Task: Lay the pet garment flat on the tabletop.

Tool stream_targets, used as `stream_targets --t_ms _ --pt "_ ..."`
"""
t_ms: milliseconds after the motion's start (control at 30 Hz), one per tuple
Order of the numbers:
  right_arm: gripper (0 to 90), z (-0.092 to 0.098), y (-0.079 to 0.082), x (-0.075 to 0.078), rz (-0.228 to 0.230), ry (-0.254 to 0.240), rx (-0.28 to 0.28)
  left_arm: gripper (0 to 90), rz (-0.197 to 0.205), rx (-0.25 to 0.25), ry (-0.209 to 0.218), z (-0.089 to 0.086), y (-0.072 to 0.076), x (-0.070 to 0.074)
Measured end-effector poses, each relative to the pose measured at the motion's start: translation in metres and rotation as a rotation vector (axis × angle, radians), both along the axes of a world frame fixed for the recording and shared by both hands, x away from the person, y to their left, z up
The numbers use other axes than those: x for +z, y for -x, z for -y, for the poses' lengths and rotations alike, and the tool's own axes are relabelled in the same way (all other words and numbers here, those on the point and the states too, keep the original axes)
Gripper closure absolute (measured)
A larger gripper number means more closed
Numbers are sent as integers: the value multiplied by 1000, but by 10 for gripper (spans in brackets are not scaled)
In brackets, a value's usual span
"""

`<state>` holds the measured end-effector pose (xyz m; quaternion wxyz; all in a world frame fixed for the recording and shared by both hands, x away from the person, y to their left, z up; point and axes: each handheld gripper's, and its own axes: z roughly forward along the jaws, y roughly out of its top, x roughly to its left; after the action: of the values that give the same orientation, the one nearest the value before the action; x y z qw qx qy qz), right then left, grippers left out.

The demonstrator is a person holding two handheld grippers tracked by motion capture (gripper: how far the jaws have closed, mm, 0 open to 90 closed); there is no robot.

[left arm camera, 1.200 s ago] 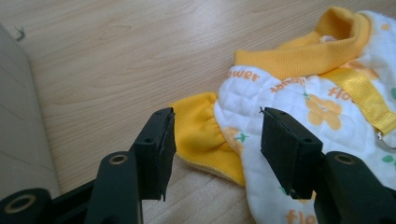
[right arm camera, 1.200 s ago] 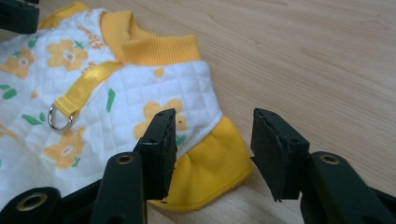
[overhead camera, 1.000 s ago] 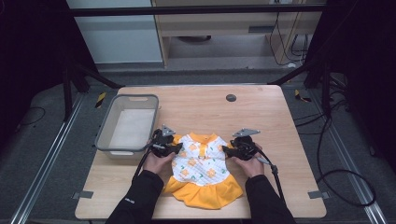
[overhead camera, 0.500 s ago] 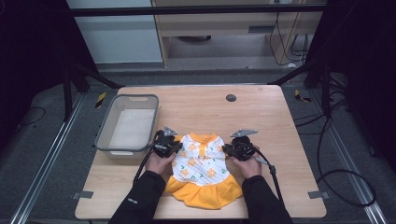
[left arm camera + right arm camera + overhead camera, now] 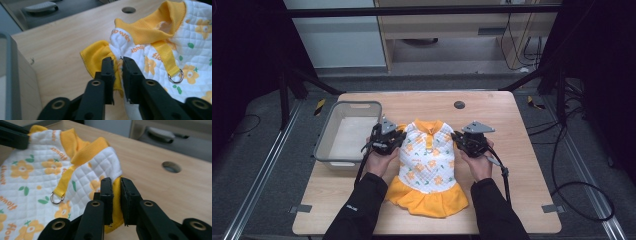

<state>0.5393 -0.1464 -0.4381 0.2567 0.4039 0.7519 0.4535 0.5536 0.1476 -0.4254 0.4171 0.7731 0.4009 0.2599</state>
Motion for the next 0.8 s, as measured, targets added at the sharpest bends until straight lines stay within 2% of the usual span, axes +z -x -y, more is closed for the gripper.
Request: stream_targets --t_ms 33,100,200,333,467,567,600,700,800 --pt "768 -2 -4 2 22 29 -25 638 10 8 -4 1 -2 1" --pt "687 -4 -9 3 33 76 -55 507 30 22 -2 1 -5 4" --pt "615 -2 -9 6 52 82 -59 462 21 15 14 -5 -2 7" --pt "569 4 0 10 42 50 -45 445 -7 4 42 -15 10 11" --pt "532 13 17 16 12 24 -5 445 -34 -21 63 -27 29 14" --pt "517 20 33 17 -25 -21 29 454 -25 -63 54 -35 49 15" --pt "513 22 39 17 -32 -20 36 458 -23 -68 58 -37 54 14" --pt "510 26 53 15 -56 -24 53 472 -23 -93 19 -41 73 13" --pt "506 30 68 12 -75 -28 66 491 -45 -119 6 -45 91 6"
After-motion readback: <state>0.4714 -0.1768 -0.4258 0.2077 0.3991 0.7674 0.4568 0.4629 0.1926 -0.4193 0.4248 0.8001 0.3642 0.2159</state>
